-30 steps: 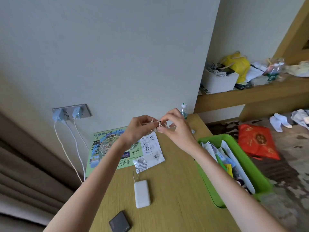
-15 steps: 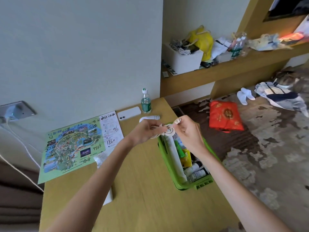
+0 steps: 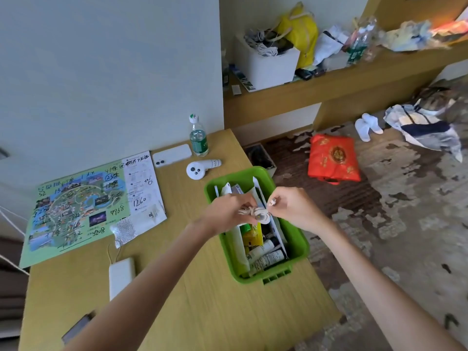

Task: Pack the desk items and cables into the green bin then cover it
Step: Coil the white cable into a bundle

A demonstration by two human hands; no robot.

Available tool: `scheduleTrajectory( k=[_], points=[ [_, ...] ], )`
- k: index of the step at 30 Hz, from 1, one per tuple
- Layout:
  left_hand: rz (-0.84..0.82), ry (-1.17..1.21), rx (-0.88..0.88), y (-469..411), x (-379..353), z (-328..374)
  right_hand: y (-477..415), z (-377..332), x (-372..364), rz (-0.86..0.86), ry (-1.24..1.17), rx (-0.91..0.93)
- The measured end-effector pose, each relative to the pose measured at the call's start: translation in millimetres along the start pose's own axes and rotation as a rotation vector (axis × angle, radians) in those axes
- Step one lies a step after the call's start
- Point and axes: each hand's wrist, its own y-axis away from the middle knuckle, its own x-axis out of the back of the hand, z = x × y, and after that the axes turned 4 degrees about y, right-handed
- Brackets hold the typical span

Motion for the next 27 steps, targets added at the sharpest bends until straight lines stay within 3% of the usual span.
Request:
scheduleTrajectory(
  k=[3,7,11,15,21,27],
  points=[
    [0.046,-0.123,-0.043,12.4,-27.5,0.5,12.0,8.1,-3.5,-0.099,0.195,0.101],
    [0.025,-0.242,-0.136,27.6,-52.8,1.0,25.9,13.8,-20.6,-0.065,0.485,0.217],
    [-0.073,-0.42,-0.144,33.1,-64.2,-0.2,36.5,16.2,-39.8,-0.094,0.695,0.24],
    [-0.076,-0.448,-0.147,34.5,-62.1,3.2,40.8,16.9,-46.8,-0.079,0.759,0.216],
    [0.229,-0.304,-0.131,50.5,-37.2,4.0,34.6,-1.5,-52.3,0.07,0.642,0.276],
    [0.576,-0.133,0.142,96.7,1.6,-28.9,23.4,-52.2,-92.7,0.086,0.406,0.403]
  ],
)
